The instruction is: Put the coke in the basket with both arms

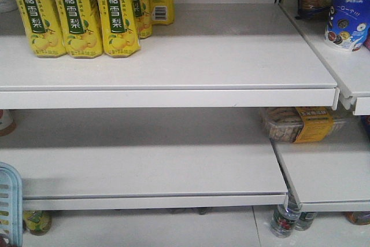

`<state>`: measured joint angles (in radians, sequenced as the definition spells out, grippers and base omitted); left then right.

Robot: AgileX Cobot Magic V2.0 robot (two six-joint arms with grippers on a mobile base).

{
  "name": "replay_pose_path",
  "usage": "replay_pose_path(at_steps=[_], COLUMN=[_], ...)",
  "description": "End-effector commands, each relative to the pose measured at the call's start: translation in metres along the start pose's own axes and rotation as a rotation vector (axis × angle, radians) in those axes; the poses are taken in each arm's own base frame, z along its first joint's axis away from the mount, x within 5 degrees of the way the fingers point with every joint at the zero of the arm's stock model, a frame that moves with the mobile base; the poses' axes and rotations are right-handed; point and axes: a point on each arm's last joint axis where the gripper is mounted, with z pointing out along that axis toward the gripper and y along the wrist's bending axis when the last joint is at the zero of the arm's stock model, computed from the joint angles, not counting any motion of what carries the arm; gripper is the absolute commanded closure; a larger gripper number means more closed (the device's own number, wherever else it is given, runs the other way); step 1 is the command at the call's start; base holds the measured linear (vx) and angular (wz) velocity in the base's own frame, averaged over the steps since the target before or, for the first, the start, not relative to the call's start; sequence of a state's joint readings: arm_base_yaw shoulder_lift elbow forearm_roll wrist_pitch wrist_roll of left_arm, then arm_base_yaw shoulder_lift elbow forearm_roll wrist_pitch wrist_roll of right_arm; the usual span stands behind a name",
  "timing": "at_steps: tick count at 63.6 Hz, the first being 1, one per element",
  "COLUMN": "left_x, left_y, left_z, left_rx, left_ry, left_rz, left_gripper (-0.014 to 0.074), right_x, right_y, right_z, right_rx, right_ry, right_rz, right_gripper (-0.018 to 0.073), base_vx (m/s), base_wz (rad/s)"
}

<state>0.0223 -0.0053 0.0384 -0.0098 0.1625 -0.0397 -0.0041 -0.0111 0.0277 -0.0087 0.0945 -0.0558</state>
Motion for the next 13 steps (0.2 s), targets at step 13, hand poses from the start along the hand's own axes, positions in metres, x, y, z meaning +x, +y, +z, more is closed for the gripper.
replay_pose_path(at_steps=[13], left_x=[-0.0279], left_y=[-0.0012], left_z=[-0.0063], left_rx=[0.003], left_ry=[-0.226], left_rz=[0.049], left_gripper=[0.0602], right_x=[-0.0050], right_y=[-0.0005], right_z=[-0.0009], right_rx=[0.009], right_ry=[-0.081], right_rz=[-0.012], right_gripper=[0.0569], base_vx=[0.00], base_wz=[0.00])
